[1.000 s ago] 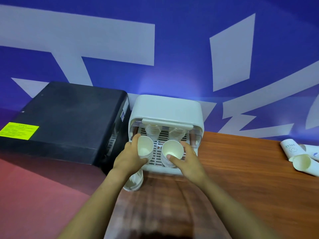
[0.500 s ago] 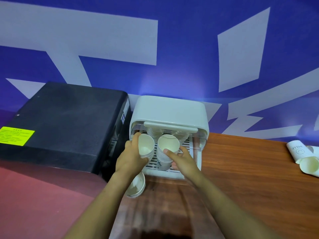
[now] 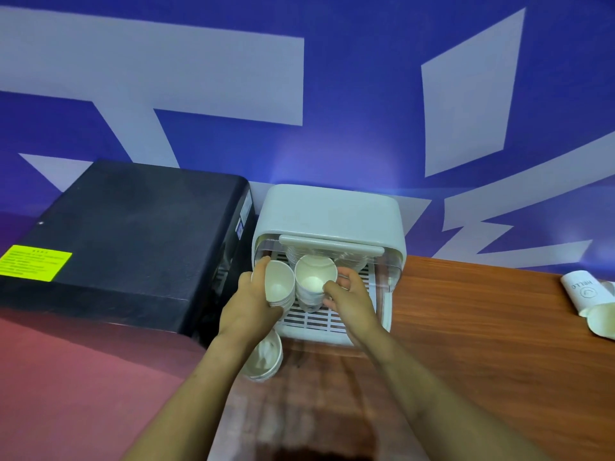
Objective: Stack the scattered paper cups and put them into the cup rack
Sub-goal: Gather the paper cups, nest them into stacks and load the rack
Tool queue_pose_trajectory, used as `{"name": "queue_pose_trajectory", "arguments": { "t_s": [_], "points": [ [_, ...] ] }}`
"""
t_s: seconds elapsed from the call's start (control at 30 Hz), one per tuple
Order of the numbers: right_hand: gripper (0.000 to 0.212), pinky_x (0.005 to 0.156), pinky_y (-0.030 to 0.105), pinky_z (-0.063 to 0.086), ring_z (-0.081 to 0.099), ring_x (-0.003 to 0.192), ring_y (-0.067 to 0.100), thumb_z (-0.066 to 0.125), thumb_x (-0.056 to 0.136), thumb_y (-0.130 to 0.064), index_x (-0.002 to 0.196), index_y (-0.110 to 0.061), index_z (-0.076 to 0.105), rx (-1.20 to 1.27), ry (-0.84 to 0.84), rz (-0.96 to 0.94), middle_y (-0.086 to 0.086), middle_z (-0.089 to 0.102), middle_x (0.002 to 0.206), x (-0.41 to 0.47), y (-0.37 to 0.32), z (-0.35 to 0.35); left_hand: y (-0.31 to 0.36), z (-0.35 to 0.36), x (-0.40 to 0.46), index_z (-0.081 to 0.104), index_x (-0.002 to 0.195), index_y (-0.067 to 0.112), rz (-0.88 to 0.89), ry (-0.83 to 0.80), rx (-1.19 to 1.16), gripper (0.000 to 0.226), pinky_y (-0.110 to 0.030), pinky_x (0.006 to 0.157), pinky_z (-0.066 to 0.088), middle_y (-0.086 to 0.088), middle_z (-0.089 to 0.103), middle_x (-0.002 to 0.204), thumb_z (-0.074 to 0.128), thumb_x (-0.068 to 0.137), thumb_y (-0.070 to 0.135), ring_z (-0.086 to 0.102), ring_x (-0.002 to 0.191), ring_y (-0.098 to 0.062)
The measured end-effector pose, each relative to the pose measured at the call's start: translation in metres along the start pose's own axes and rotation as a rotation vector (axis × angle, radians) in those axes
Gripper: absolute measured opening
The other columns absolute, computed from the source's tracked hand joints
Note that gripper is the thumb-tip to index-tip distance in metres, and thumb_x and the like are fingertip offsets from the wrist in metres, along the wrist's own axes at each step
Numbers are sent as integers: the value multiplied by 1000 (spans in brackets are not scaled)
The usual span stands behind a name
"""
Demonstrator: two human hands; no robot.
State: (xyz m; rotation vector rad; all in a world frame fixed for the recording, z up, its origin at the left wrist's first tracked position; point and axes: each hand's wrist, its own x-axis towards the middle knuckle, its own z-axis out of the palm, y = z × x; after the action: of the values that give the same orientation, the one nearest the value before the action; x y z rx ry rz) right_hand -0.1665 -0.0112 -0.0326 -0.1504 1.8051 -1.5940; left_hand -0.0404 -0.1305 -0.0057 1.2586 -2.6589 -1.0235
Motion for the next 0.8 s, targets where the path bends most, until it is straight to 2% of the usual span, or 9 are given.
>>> {"name": "queue_pose_trajectory", "arguments": {
  "t_s": [0.07,0.13,0.2,0.27,0.37,0.5,0.67,0.8],
  "points": [
    [29,94,43,50,61,100,16,56,88,-8,113,-23,53,75,-6,10,3,61,121,2,-2,1,0,-1,1,18,144,36,-9,-20,25,87,-39,71,54,-5,43,125,68,74,19,59,83,-25],
    [31,90,41,50,58,100,11,55,92,-11,121,-21,51,78,-39,27,-2,60,119,-1,-8,0,-1,-3,2,13,147,35,-15,-36,44,93,-38,71,53,-4,40,130,68,74,21,61,85,-24],
    [41,83,34,49,55,110,14,57,93,-17,131,-20,45,18,-75,49,-4,54,127,-5,-9,-4,-1,-6,0,11,148,34,-13,-35,47,95,-37,72,50,-4,37,136,69,75,21,60,92,-24],
    [53,86,33,46,50,120,19,59,91,-23,139,-22,36,-85,-82,97,-4,45,133,-10,-7,-12,-1,-8,-7,15,147,35,5,-5,48,92,-36,75,49,-2,34,140,69,74,24,55,104,-26],
    [47,84,32,46,54,112,21,61,89,-25,132,-23,42,-205,-71,185,3,49,131,-24,-4,-28,3,-9,-26,26,145,32,75,72,91,83,-38,87,48,1,32,142,70,75,27,44,119,-26],
    [30,70,26,46,59,94,18,59,90,-23,119,-21,52,-274,-64,239,4,57,120,-54,1,-59,17,-7,-51,39,139,27,165,132,88,69,-39,95,45,1,33,146,69,78,27,40,124,-27],
    [29,63,23,43,59,92,18,56,92,-23,120,-18,51,-348,-59,265,5,60,121,-85,3,-99,52,15,-71,45,136,24,340,84,-18,61,-30,102,36,2,41,139,69,80,26,41,125,-19],
    [32,66,23,45,60,95,18,56,92,-25,123,-18,51,-359,-42,238,-1,59,117,-103,-3,-131,76,44,-89,44,136,25,390,-20,-6,60,-33,103,38,3,42,136,66,81,30,42,125,-19]
  ]
}}
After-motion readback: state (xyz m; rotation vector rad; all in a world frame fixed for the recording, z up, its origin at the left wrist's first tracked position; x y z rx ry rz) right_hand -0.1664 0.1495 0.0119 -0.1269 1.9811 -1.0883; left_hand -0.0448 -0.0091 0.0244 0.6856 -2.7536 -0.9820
